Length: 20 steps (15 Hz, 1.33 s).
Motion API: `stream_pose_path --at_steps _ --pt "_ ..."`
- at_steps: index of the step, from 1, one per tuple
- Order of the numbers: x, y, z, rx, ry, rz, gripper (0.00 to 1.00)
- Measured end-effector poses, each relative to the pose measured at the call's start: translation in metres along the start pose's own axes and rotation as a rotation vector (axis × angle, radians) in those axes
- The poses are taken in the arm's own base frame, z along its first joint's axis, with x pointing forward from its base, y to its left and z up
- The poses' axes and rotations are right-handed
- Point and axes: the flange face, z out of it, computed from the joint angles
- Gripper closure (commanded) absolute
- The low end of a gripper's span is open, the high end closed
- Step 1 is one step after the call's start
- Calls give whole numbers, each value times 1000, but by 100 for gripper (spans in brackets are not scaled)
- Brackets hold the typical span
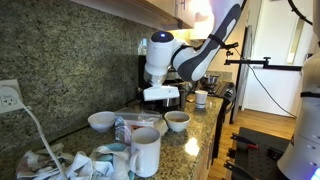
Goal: Use the wooden spoon to mix the contents of the white bowl
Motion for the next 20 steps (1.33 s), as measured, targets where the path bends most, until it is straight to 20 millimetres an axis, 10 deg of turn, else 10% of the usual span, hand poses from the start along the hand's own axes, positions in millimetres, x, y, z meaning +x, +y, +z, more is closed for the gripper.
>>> stream_pose_path --at_steps 9,20 --pt "77 22 -26 82 -188 -105 0" --pt "141 71 -107 -4 -398 -317 0"
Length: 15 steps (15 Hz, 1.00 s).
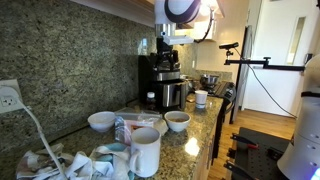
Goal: Use the wooden spoon to mix the contents of the white bowl
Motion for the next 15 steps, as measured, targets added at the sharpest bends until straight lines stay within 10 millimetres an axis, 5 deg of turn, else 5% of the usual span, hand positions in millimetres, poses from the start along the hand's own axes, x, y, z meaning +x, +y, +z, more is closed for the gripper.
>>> stream_pose_path --at_steps 5,15 --pt "-11 9 -1 -2 -84 -52 0" --pt "-50 11 59 89 -235 -91 0"
